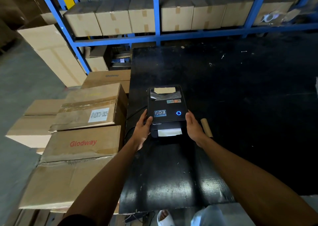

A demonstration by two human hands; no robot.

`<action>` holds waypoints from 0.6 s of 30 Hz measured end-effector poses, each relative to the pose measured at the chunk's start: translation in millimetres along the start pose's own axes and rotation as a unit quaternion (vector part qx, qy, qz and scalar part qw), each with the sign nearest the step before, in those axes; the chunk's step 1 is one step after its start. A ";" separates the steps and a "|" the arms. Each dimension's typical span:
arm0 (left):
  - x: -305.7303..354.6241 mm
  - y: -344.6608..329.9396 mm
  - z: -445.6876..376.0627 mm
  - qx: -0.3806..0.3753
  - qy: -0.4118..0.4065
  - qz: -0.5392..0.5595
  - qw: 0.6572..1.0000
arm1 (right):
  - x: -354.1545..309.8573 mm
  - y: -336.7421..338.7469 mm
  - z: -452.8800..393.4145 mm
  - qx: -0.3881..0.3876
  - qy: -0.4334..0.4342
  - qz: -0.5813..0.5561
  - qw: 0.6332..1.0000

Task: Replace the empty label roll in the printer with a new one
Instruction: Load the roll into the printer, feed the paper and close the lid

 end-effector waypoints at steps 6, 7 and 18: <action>0.0 0.3 -1.2 0.007 0.000 -0.007 1.000 | -5.7 0.8 2.5 -0.012 0.007 -0.005 1.000; -0.7 1.3 -2.1 0.010 0.002 -0.007 1.000 | -6.3 0.6 3.0 -0.014 0.008 -0.005 1.000; -2.1 3.6 -5.0 0.017 0.007 -0.028 0.999 | -2.5 0.6 1.8 -0.022 -0.006 0.007 1.000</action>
Point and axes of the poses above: each hand's wrist, its own z-axis away from the middle knuckle, its own y-axis out of the back of the hand, x = y × z, the point moved 9 cm from there along -z, towards the middle knuckle, and after that the axes turned 11 degrees about y, right-handed, at the moved point
